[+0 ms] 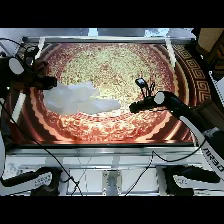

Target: Fold the shirts.

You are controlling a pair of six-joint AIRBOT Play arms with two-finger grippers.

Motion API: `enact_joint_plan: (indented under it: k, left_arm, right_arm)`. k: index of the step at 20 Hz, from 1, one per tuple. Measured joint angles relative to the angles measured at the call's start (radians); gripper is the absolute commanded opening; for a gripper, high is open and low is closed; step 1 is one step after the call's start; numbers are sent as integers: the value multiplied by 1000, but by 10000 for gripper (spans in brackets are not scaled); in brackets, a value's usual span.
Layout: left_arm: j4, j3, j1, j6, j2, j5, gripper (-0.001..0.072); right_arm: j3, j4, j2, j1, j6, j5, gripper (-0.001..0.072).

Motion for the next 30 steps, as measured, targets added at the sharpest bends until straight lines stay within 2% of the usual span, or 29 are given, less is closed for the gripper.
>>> enact_joint_plan:
  k: [5,7,8,9,14,23,24,25,30]
  left_arm:
    - [-30,-4,1,0,0,25,14]
    - [-33,-5,1,0,0,29,14]
    - [-35,-5,1,0,0,31,14]
    - [-36,-5,1,0,0,31,14]
    - [-40,-5,1,0,0,34,14]
    - [-59,-5,1,0,0,34,14]
    - [-61,-5,1,0,0,36,14]
    - [-61,-5,1,0,0,37,14]
    - [-81,-5,1,0,0,39,14]
  right_arm:
    - [-8,373,-120,0,-163,-143,306]
    - [-8,467,-146,1,-212,-167,304]
    - [-8,502,-153,1,-230,-180,267]
    - [-8,539,-159,1,-251,-190,201]
    - [-8,708,-179,3,-362,-228,201]
    - [-8,774,-199,21,-445,-197,199]
    - [-8,775,-200,28,-447,-182,150]
    - [-8,776,-201,37,-449,-171,29]
    - [2,774,-203,84,-486,-151,26]
